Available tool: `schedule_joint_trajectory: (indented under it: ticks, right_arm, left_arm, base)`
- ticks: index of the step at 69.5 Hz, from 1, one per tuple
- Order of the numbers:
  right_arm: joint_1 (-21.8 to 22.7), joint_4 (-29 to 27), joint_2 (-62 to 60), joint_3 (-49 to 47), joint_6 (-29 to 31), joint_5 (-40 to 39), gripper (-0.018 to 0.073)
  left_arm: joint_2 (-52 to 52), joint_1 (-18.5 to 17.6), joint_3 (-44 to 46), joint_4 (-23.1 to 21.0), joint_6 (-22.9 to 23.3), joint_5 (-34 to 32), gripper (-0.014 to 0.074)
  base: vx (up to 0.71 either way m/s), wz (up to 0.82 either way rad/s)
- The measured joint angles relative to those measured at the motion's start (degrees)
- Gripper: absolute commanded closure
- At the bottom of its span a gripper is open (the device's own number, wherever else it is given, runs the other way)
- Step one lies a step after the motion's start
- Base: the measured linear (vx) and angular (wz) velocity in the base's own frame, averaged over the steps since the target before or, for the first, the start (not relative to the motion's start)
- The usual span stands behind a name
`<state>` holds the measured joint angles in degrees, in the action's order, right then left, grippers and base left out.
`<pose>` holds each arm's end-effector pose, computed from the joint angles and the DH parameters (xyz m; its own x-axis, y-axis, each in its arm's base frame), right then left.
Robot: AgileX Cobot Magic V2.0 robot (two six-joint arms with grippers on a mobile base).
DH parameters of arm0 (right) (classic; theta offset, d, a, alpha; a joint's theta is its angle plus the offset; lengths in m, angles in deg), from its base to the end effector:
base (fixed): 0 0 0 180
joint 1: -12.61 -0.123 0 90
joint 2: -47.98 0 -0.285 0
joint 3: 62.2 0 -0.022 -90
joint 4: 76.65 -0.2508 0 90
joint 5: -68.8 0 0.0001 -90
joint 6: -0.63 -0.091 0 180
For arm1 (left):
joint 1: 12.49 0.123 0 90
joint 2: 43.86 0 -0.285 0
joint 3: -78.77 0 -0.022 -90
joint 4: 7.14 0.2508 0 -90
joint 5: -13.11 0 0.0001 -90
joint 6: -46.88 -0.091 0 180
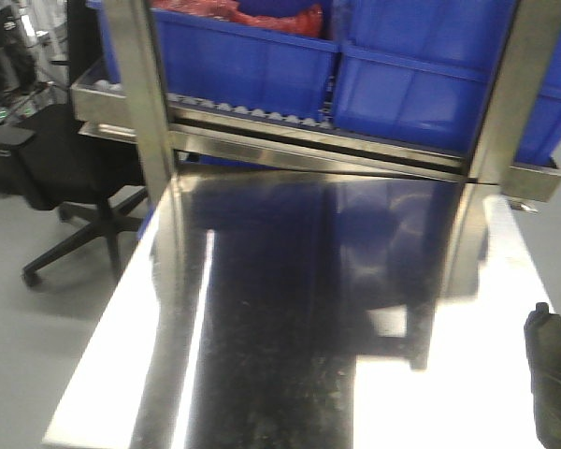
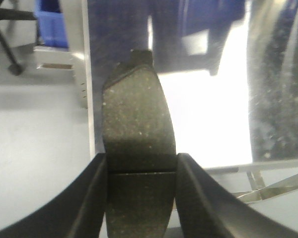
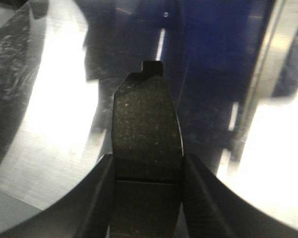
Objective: Move and align brake pads A on conveyor
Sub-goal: 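Back away and turn the base from the steel table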
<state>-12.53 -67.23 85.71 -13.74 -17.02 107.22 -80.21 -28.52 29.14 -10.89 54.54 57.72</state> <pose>0.0928 0.0333 0.2850 -0.5628 -0.0687 -0.8238 -0.2504 0.9639 0.0907 0.0835 -0.0284 0.2723 -0.6699 0.0061 -0.7424 0.1924 0.9672 -0.1657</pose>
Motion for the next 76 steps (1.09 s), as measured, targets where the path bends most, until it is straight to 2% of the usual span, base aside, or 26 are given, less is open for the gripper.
schedule_joint_trajectory:
  ticks: [25, 76]
  right_arm:
    - [0.0, 0.0, 0.0, 0.0, 0.0, 0.3, 0.0382]
    - [0.0, 0.0, 0.0, 0.0, 0.0, 1.0, 0.0382]
  left_arm:
    - [0.0, 0.0, 0.0, 0.0, 0.0, 0.0, 0.0422]
    - [0.0, 0.0, 0.0, 0.2, 0.0, 0.0, 0.0422]
  base:
    - [-0.06, 0.48]
    - [-0.02, 0.66]
